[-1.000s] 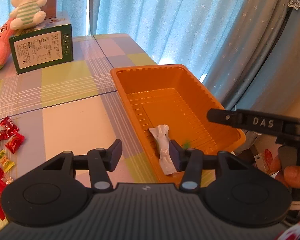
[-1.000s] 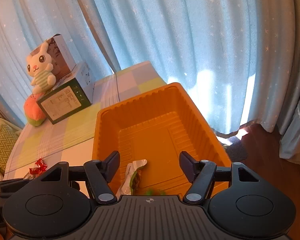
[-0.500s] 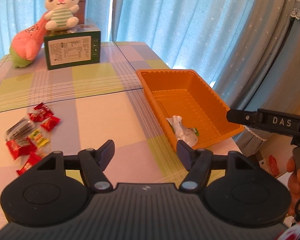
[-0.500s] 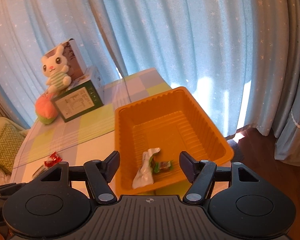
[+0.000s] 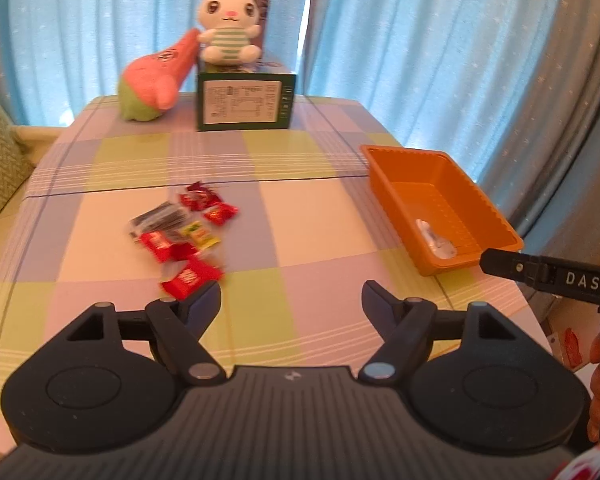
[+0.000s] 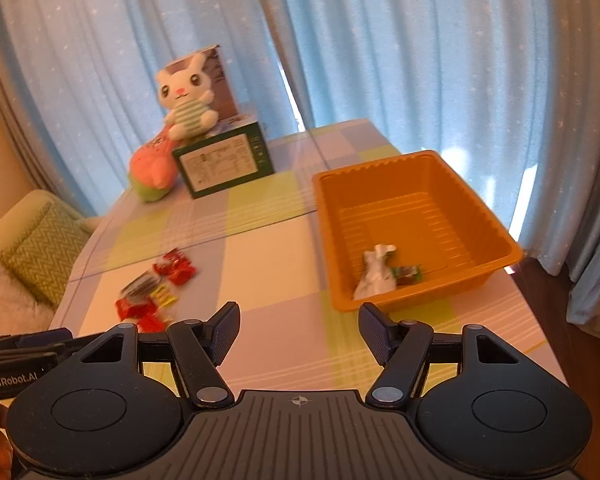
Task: Organize snacks
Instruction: 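Move both tools back toward the remaining snacks, then grasp the red candy packet with the left tool while the right tool grasps the clear-wrapped candy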
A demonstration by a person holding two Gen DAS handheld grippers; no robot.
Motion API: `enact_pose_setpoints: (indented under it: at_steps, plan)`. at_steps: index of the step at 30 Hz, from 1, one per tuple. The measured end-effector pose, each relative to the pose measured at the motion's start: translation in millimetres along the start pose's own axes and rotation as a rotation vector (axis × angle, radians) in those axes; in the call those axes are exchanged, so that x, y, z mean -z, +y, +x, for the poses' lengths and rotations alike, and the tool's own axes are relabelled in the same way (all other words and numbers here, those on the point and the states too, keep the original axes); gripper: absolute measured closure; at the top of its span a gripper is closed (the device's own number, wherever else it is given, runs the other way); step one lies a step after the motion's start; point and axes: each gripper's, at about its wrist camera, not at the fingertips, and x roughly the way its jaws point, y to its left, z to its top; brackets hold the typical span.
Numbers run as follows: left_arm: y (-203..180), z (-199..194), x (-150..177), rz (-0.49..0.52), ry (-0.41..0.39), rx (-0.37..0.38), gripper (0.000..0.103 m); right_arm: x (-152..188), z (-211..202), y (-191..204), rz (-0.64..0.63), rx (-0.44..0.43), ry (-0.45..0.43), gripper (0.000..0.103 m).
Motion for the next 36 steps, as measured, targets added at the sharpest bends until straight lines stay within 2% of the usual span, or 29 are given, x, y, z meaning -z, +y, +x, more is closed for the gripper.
enact_pose_setpoints:
  at_steps: [11, 18, 26, 33, 36]
  plan:
    - [57, -33, 18, -0.026, -0.007, -0.119, 0.021, 17, 6, 42, -0.061, -0.043, 0.034, 0.037]
    - [80, -37, 24, -0.044, -0.003, -0.152, 0.021, 22, 16, 61, -0.092, -0.058, 0.050, 0.037]
    - [88, -27, 22, -0.005, 0.007, -0.137, 0.021, 25, 31, 70, -0.107, -0.059, 0.068, 0.037]
    - [94, 0, 15, 0.035, 0.029, -0.091, 0.022, 25, 49, 68, -0.108, -0.050, 0.082, 0.037]
    - [97, 17, 13, 0.053, 0.048, -0.075, 0.025, 26, 61, 67, -0.107, -0.047, 0.090, 0.037]
